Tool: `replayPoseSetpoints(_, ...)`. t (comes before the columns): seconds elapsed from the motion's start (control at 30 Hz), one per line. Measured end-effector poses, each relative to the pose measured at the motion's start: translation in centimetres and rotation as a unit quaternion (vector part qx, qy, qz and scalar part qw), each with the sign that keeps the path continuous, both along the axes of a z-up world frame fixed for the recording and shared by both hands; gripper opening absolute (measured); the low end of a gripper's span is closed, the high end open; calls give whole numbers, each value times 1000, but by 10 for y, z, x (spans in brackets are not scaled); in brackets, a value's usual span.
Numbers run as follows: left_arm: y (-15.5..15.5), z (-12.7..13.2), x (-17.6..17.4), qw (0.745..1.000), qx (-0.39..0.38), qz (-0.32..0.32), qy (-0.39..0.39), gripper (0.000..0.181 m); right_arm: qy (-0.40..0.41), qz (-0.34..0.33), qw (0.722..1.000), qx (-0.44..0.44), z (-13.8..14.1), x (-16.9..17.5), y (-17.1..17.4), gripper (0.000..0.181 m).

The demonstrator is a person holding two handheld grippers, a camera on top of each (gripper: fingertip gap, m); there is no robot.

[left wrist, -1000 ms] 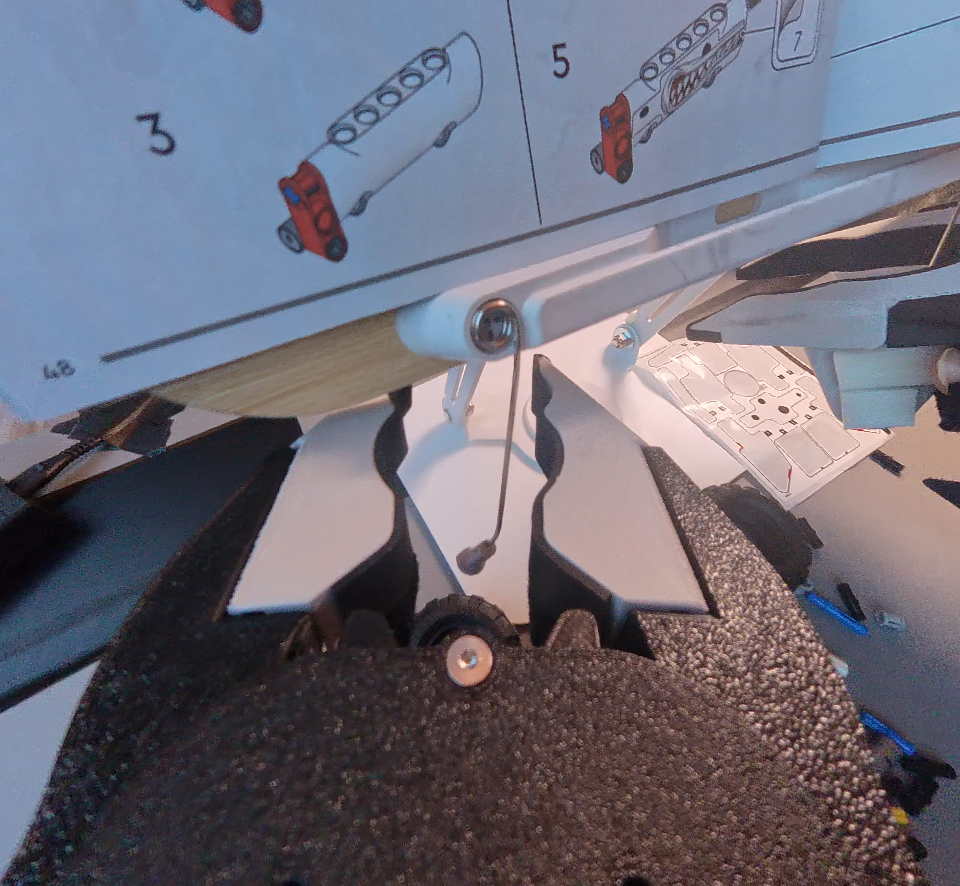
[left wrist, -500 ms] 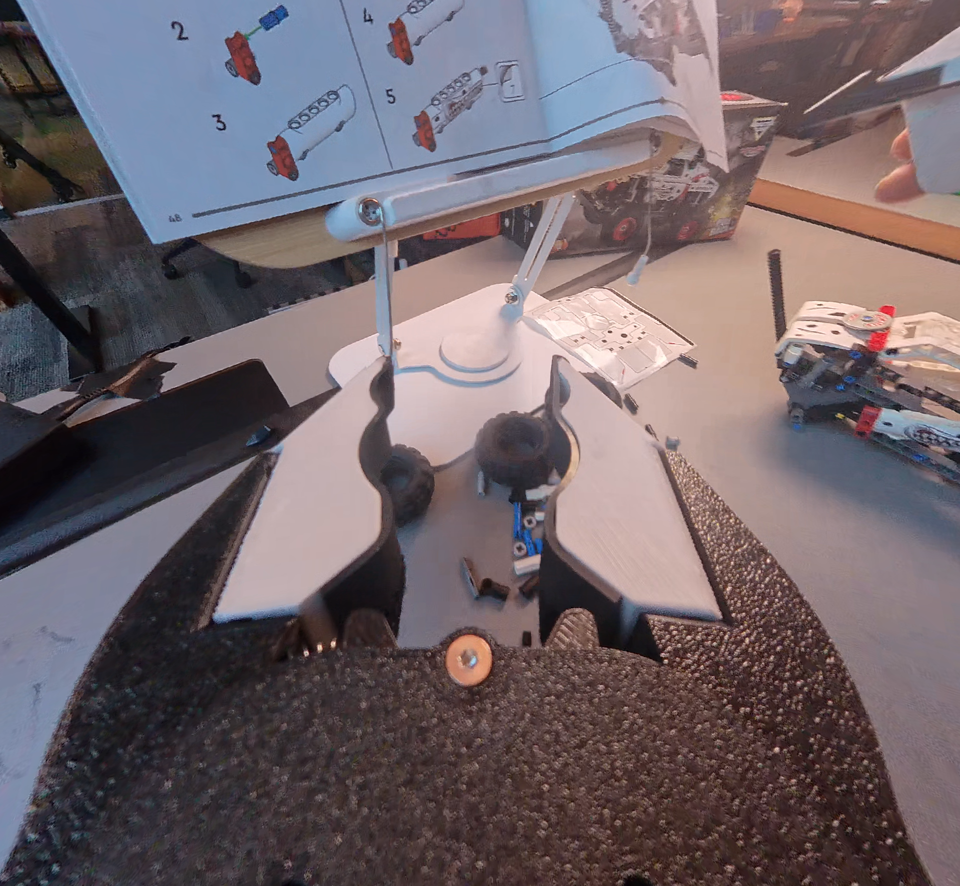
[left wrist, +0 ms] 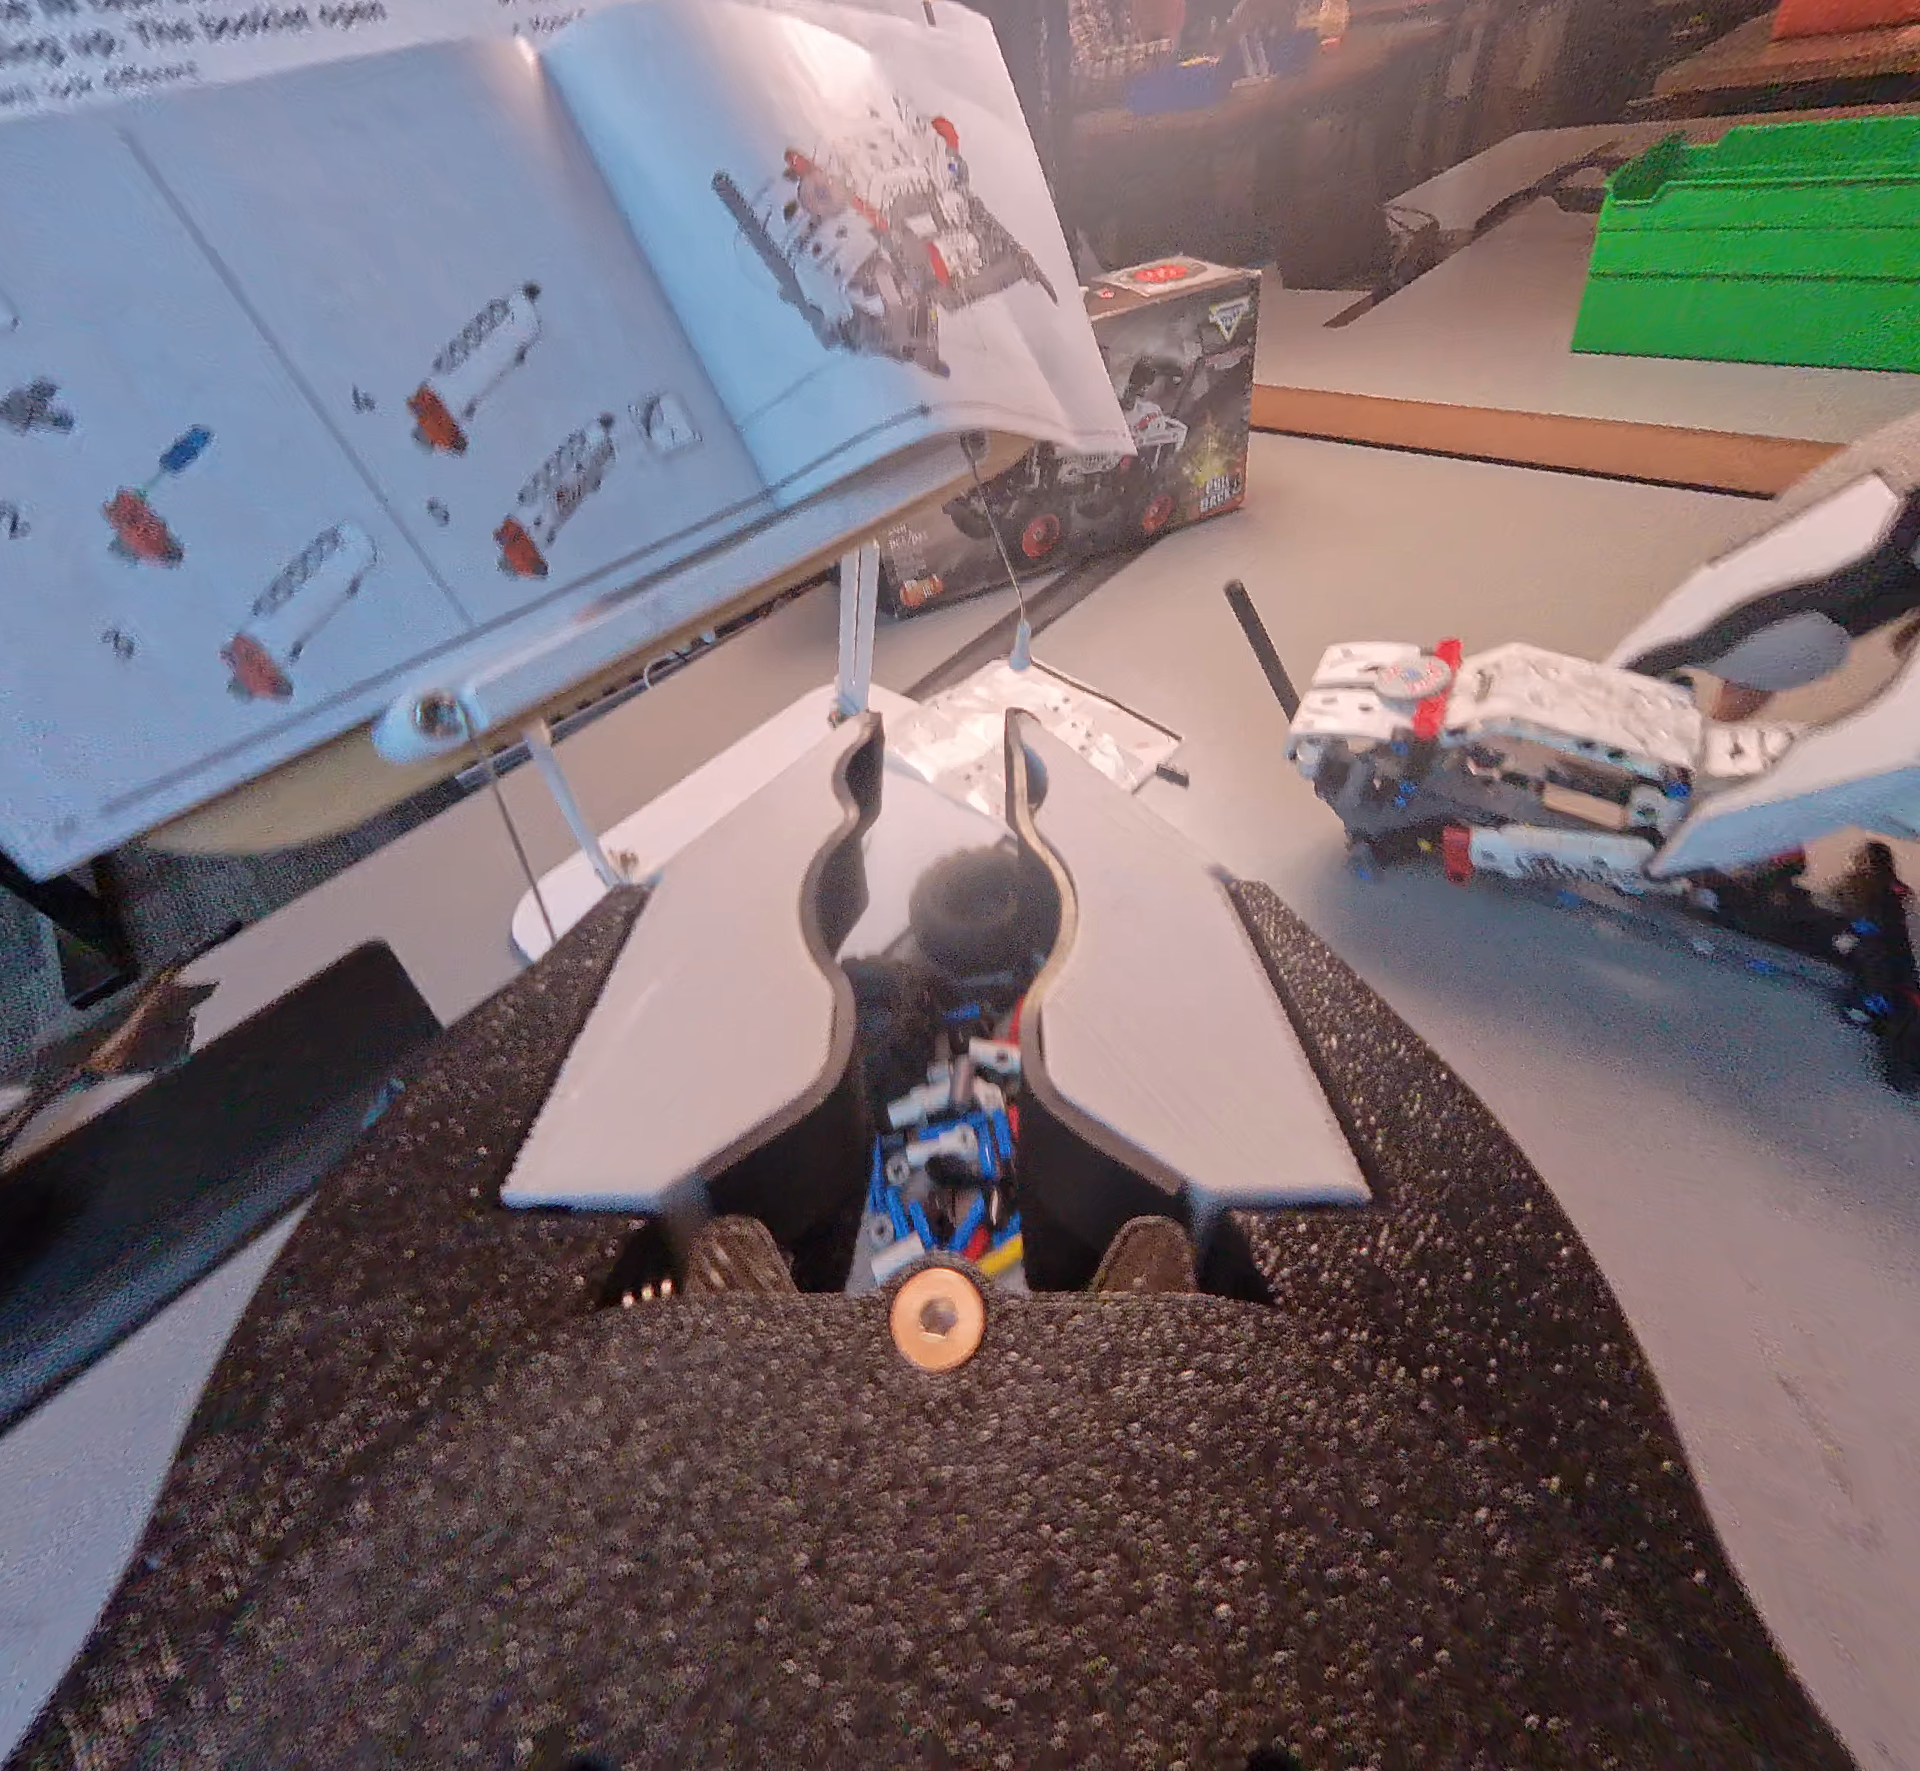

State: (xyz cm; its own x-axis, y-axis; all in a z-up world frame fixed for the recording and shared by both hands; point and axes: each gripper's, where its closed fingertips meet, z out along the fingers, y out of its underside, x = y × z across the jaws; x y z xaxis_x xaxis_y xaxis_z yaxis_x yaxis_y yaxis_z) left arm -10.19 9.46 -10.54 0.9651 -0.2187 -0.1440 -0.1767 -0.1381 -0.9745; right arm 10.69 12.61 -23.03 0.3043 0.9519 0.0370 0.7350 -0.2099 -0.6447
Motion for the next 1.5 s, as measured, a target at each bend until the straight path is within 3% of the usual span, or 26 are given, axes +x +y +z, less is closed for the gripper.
replayPoseSetpoints(0.13,88,24,5,999,-32,6,32,21,13,-6,1000,-8,0,-3,-21,66)
replayPoseSetpoints(0.2,127,29,5,998,-48,7,27,21,20,4,1000,-18,0,-6,-35,78)
replayPoseSetpoints(0.3,167,25,5,996,-77,14,37,18,48,14,999,-14,11,-4,-38,79)
replayPoseSetpoints(0.37,179,25,7,995,-75,18,58,2,79,9,997,-14,26,-2,-31,76)
replayPoseSetpoints(0.5,183,25,8,995,-61,31,76,2,128,3,992,14,54,-4,-7,68)
replayPoseSetpoints(0.63,175,22,9,995,-53,23,77,5,202,18,976,84,97,-35,24,56)
replayPoseSetpoints(0.8,163,24,5,992,-38,18,119,16,280,-26,939,196,146,-89,105,28)
replayPoseSetpoints(0.87,155,35,-10,991,-9,41,130,12,271,-79,930,237,146,-100,152,27)
replayPoseSetpoints(0.97,143,40,-48,986,-6,91,137,11,273,-103,935,200,129,-121,187,31)
replayPoseSetpoints(1.13,130,33,-83,980,-11,99,175,4,284,-117,925,222,130,-137,204,27)
replayPoseSetpoints(1.5,124,31,-84,965,17,100,240,0,254,-111,929,246,135,-146,218,26)
